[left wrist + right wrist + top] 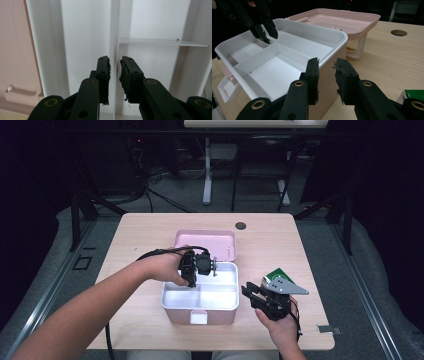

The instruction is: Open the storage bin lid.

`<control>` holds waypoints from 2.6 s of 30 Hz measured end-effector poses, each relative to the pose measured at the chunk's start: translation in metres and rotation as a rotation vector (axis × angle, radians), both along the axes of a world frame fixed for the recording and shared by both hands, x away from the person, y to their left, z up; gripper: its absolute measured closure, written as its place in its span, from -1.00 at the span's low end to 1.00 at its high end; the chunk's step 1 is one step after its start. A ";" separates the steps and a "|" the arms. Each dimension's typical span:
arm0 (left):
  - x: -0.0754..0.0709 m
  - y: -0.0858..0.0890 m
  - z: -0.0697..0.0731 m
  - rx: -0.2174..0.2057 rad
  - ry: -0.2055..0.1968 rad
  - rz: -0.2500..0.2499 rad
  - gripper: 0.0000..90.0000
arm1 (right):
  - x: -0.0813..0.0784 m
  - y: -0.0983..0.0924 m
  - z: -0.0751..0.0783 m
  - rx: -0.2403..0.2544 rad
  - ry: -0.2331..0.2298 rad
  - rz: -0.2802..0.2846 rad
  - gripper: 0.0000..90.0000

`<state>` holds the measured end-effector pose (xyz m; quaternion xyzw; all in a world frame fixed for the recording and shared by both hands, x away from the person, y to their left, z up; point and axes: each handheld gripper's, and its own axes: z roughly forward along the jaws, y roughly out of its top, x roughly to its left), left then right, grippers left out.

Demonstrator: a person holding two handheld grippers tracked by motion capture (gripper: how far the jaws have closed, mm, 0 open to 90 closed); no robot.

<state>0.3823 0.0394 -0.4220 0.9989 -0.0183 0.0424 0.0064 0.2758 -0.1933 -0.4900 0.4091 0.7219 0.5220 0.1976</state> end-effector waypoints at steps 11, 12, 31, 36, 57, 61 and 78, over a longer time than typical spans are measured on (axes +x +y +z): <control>0.000 -0.007 -0.007 0.014 -0.002 -0.010 0.78 | 0.002 0.001 -0.003 -0.020 0.018 -0.003 0.60; -0.001 -0.008 -0.008 0.016 0.001 -0.014 0.78 | 0.002 0.002 -0.004 -0.026 0.020 -0.006 0.60; -0.002 -0.015 -0.013 0.032 0.001 -0.031 0.92 | 0.005 -0.002 -0.007 -0.030 0.066 -0.042 0.60; -0.002 -0.015 -0.015 0.029 0.004 -0.027 0.93 | 0.006 -0.002 -0.008 -0.031 0.066 -0.039 0.60; -0.001 -0.015 -0.013 0.029 0.011 -0.019 0.95 | 0.006 -0.002 -0.010 -0.026 0.073 -0.036 0.59; -0.001 -0.014 -0.013 0.024 0.007 -0.018 0.96 | 0.006 -0.002 -0.010 -0.026 0.073 -0.037 0.59; -0.003 -0.009 0.003 -0.001 -0.017 -0.016 0.98 | 0.007 -0.003 -0.011 -0.023 0.074 -0.042 0.59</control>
